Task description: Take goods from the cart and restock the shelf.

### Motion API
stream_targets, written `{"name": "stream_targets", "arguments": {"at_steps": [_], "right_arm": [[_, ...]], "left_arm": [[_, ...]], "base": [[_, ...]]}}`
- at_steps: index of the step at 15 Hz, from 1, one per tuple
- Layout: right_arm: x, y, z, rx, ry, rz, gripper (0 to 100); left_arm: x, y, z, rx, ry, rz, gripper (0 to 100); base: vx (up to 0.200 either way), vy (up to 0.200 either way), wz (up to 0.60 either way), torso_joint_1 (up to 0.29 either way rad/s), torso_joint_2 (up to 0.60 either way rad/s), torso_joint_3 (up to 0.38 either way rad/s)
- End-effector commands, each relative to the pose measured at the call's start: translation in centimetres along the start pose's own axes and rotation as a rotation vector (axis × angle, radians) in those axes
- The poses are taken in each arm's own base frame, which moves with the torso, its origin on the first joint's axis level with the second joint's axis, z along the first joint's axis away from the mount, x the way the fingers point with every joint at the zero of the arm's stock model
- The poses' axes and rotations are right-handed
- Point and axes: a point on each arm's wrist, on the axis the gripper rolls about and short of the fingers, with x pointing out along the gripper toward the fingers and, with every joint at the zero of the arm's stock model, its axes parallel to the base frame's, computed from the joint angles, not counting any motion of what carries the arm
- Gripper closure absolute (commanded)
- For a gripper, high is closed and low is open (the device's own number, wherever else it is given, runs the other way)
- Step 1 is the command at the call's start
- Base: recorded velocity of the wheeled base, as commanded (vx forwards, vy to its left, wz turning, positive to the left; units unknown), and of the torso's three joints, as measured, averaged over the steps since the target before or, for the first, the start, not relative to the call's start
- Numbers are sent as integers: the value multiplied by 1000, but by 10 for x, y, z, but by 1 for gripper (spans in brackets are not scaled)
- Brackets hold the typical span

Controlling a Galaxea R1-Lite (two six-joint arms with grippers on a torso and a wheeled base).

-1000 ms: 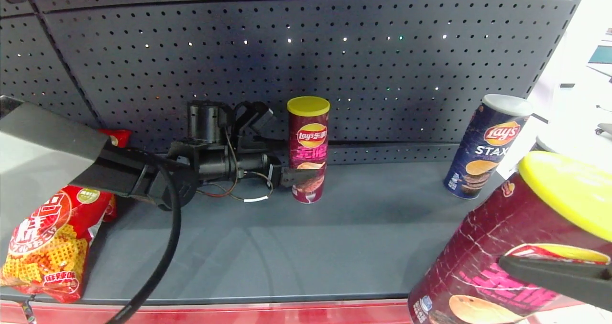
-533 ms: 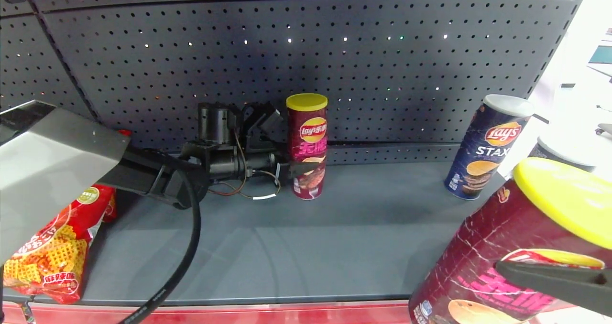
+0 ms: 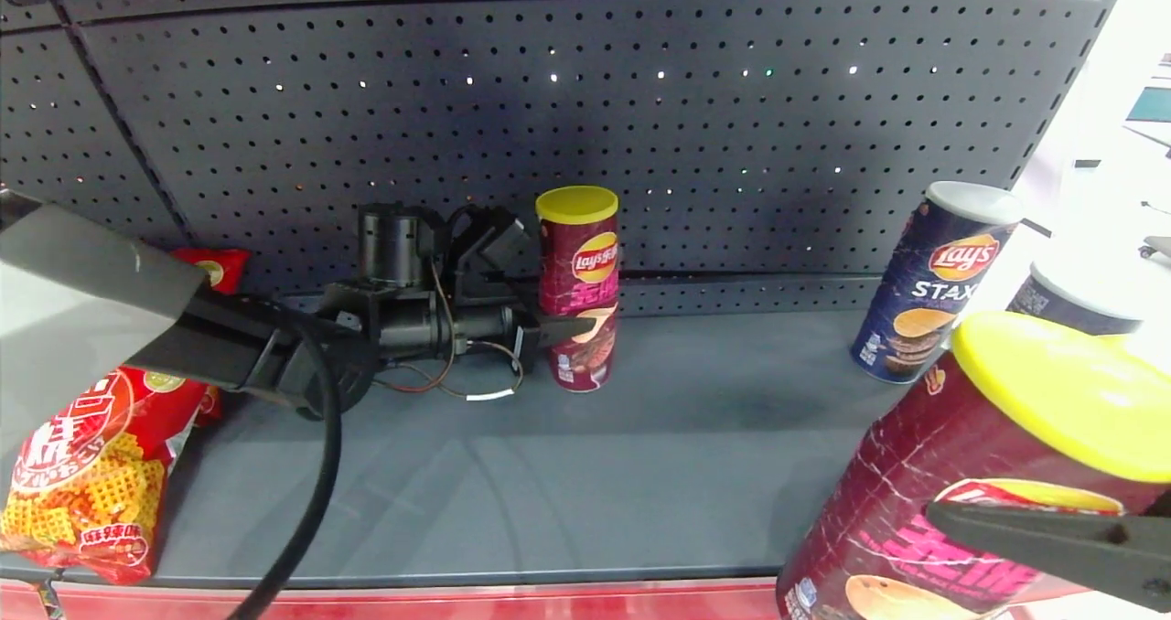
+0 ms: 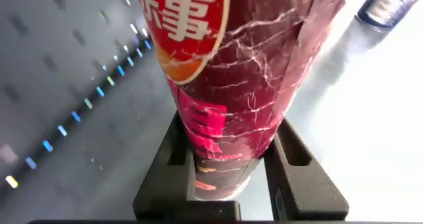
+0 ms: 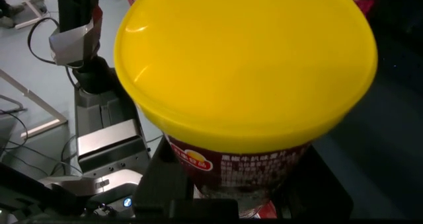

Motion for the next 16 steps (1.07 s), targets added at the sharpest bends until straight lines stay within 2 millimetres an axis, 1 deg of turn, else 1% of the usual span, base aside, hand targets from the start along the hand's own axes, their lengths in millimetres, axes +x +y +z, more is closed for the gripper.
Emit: {"name": "stream_targets", "arguments": {"at_steps": [1, 2, 3, 4, 7, 8, 10, 11, 14, 16], "right_arm": [[4, -2, -1, 7, 13, 3, 100], [4, -2, -2, 8, 15, 3, 100], [5, -2, -2, 9, 17, 3, 100], [5, -3, -2, 10, 19, 4, 100], [7, -3, -3, 12, 24, 4, 100], [7, -3, -2, 13, 23, 4, 100], [7, -3, -3, 13, 24, 4, 100], [7, -4, -3, 15, 27, 5, 100], [9, -4, -4, 17, 31, 5, 100], [10, -5, -3, 10, 9, 7, 100]], "left_arm": [[-27, -25, 3, -9, 15, -15, 100], [-31, -30, 2, -14, 22, -19, 100], [-38, -41, 2, -16, 28, -34, 100], [-38, -46, 3, -13, 26, -44, 100], [-40, -49, 0, -16, 39, -49, 100], [-43, -52, -7, -15, 59, -53, 100], [-51, -70, -14, -21, 93, -78, 100], [-54, -75, -13, -18, 94, -82, 100], [-54, -79, -15, -1, 106, -87, 100], [-59, -82, -17, 25, 133, -96, 100]], "base": [[0, 0, 0, 0, 0, 0], [0, 0, 0, 0, 0, 0], [0, 0, 0, 0, 0, 0], [0, 0, 0, 0, 0, 0], [0, 0, 0, 0, 0, 0], [0, 0, 0, 0, 0, 0], [0, 0, 0, 0, 0, 0], [0, 0, 0, 0, 0, 0], [0, 0, 0, 0, 0, 0], [0, 0, 0, 0, 0, 0]]}}
